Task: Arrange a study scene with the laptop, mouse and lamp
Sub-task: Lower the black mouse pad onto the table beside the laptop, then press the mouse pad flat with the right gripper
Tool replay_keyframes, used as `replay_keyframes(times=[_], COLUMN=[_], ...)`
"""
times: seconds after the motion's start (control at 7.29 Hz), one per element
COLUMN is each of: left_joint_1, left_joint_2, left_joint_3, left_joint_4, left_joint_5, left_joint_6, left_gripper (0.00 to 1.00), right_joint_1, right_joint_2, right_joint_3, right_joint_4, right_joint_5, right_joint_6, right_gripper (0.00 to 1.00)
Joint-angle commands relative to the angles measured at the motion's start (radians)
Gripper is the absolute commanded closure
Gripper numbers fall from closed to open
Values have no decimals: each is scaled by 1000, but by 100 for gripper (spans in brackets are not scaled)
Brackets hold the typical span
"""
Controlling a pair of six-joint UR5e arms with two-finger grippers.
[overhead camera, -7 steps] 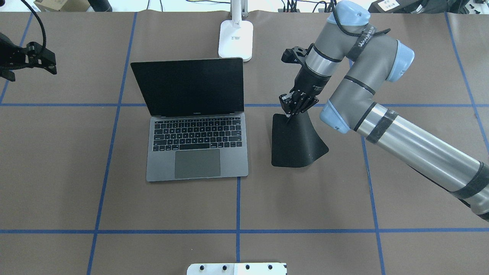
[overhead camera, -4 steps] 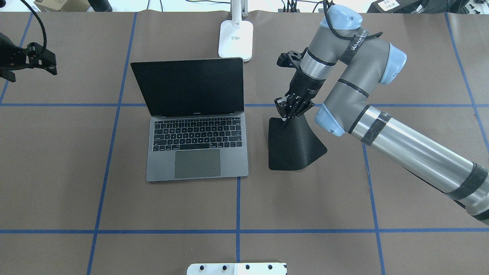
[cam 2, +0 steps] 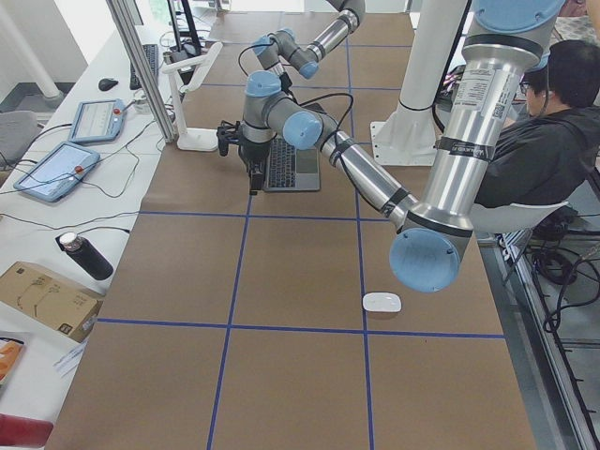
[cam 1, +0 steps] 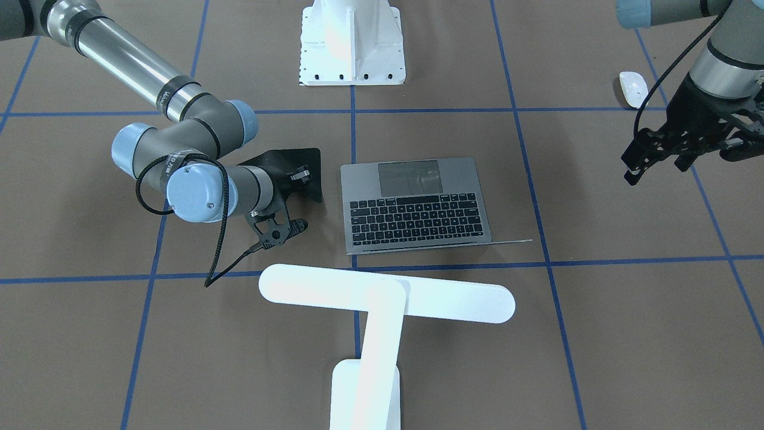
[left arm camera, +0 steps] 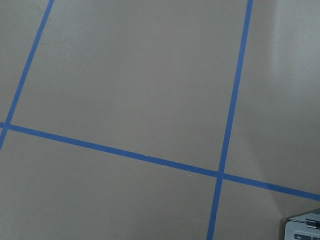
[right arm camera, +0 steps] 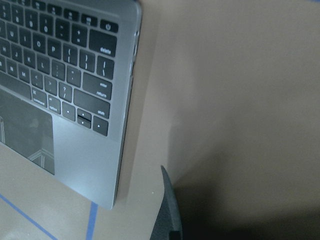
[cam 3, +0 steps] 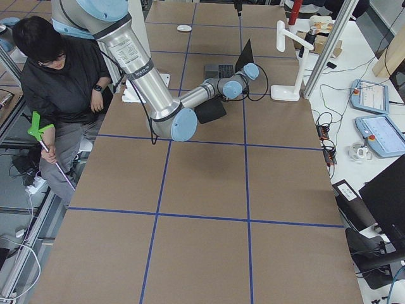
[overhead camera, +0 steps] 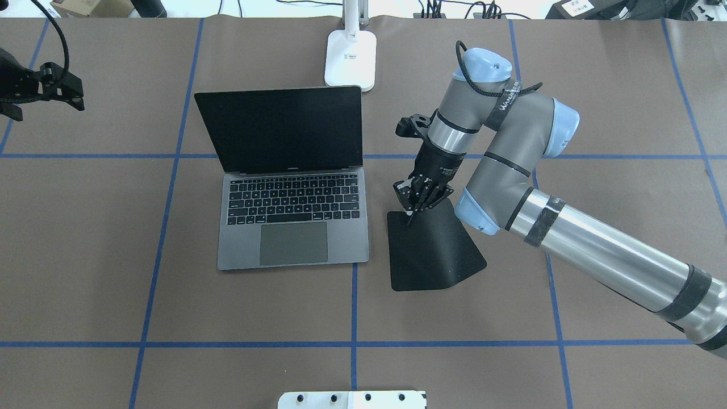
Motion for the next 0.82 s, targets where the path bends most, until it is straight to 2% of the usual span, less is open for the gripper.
replay_keyframes(times=[0.0, 0.69], left_joint_1=[-1, -1], left_joint_2=[-2, 0], left_joint_3=[0, 2], left_joint_4=[0, 0], left_joint_5=[0, 0], left_joint_6=[0, -2], left_gripper=[0, 0], right_joint_1=[-7, 22], right_joint_2=[-9, -17], right_joint_3=[3, -16], right_joint_4=[1, 1], right_joint_5=[46, 35], right_joint_6=[44, 44], right_gripper=[100, 100])
